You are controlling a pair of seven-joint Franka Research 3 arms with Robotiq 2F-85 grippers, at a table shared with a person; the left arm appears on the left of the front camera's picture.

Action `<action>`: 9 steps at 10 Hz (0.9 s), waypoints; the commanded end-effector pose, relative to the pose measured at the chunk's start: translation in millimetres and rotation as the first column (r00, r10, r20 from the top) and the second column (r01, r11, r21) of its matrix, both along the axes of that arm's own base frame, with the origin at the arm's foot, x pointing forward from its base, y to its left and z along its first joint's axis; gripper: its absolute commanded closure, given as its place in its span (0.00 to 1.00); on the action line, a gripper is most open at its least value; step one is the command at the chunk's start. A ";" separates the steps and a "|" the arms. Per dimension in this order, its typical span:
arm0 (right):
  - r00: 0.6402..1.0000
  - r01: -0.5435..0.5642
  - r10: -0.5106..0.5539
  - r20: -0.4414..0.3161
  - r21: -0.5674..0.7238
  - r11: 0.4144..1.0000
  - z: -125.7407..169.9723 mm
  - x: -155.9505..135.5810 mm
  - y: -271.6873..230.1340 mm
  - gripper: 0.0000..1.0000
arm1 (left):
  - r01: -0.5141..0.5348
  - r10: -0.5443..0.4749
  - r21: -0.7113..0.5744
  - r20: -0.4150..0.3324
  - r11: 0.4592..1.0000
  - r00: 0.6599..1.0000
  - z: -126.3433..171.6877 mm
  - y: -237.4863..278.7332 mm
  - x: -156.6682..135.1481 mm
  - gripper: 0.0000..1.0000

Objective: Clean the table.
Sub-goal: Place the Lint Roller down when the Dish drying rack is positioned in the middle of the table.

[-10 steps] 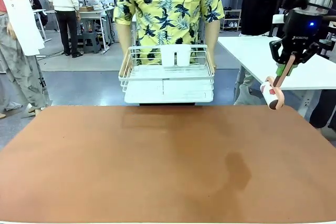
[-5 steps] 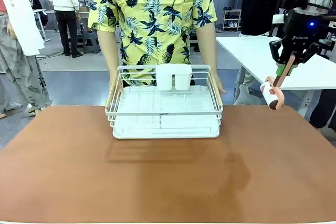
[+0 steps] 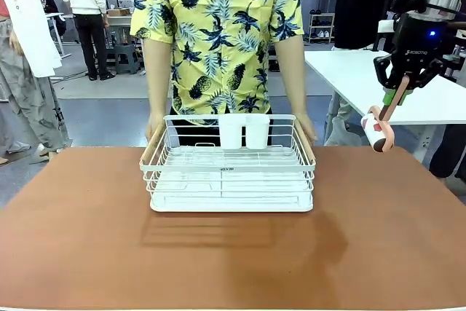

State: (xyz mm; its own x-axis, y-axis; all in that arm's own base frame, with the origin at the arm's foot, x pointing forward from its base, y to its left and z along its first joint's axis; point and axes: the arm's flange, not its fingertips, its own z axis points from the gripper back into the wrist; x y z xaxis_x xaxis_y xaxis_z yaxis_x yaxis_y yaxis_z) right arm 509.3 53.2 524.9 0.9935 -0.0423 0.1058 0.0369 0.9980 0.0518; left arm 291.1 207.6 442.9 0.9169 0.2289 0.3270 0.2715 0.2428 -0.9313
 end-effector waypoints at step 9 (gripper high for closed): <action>1.000 0.000 0.000 0.001 -0.003 1.000 1.0 -5.4 0.6 0.79 | 0.000 0.000 -0.004 0.005 1.000 1.000 3.2 1.1 -2.8 0.00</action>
